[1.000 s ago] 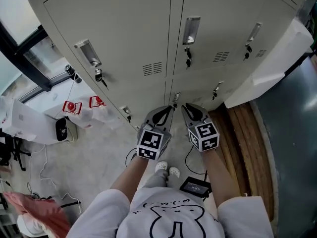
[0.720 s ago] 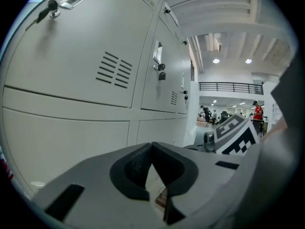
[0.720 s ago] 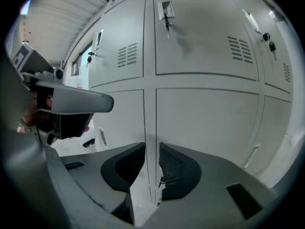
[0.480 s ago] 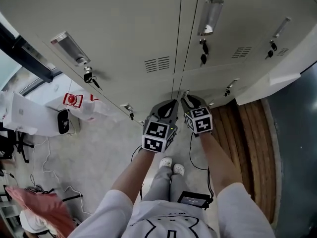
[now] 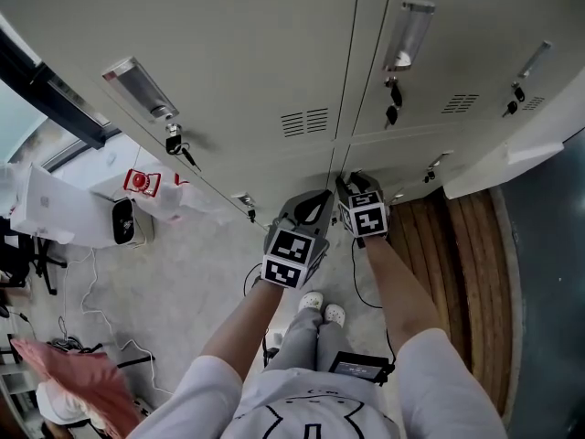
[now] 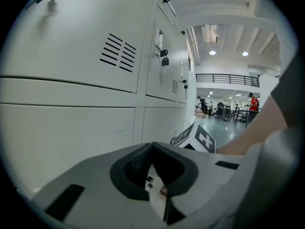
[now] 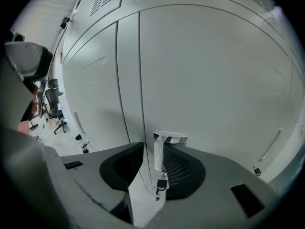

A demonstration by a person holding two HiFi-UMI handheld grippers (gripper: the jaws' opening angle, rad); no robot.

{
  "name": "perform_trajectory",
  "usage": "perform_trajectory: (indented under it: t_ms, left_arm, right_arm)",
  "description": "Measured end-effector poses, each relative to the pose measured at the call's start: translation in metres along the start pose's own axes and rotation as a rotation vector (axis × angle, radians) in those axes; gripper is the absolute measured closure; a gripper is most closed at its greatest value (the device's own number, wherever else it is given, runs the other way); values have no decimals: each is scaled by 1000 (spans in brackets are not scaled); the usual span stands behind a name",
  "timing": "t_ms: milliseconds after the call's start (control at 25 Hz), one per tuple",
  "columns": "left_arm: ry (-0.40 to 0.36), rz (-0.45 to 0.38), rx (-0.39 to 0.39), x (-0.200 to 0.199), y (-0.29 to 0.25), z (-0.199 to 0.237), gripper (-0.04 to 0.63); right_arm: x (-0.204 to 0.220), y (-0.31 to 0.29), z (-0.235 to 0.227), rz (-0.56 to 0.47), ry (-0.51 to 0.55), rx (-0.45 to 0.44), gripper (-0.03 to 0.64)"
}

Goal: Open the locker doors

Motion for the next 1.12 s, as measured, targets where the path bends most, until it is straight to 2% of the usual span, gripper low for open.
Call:
perform_trajectory:
  t_ms: [240, 640, 1120]
  left_arm:
    - [9, 8, -2, 3, 4, -11, 595]
    - [13, 39, 32, 11, 2, -49, 595]
    - [-13, 62, 88, 6, -15, -99, 595]
  right_arm:
    - [12, 22, 6, 7, -38, 29, 503]
    - [46, 82, 9, 74, 45, -5, 512]
    - [88, 147, -11, 133, 39, -4, 509]
Point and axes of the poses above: the fingertips, and each gripper's own axes: y backward along the fingers, z to its left, x out of its underside, the point moved 10 cm from there along y, backward along the fingers, and after that the axes turned 8 degrees about y, right-handed, at the moved point
